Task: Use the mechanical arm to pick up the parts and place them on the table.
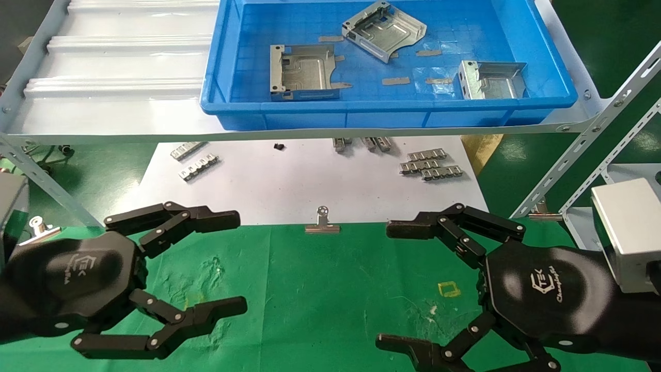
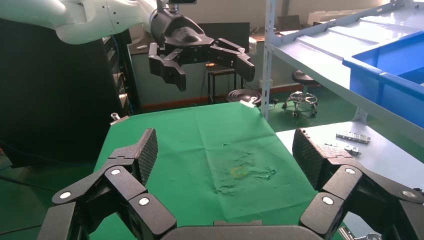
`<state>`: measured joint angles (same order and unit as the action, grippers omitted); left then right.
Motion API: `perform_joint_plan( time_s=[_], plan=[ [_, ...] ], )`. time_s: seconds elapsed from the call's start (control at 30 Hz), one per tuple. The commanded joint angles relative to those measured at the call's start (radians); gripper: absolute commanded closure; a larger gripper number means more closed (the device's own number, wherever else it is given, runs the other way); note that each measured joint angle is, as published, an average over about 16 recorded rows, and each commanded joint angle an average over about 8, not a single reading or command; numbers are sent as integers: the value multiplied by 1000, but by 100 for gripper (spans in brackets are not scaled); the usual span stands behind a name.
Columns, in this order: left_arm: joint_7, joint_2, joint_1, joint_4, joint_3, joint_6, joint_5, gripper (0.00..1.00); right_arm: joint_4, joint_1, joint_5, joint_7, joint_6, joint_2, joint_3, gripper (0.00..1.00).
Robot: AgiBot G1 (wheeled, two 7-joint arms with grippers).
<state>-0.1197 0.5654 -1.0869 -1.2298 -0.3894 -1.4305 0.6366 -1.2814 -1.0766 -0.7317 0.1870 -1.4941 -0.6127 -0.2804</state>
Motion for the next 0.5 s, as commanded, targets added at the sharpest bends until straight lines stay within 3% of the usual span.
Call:
perform_joint_plan(
  time_s=[0.03, 0.5],
  plan=[
    [0, 0, 0, 0, 0, 0, 0, 100, 0, 0, 0, 0, 0, 0, 0, 0],
    [0, 0, 0, 0, 0, 0, 0, 100, 0, 0, 0, 0, 0, 0, 0, 0]
  ],
)
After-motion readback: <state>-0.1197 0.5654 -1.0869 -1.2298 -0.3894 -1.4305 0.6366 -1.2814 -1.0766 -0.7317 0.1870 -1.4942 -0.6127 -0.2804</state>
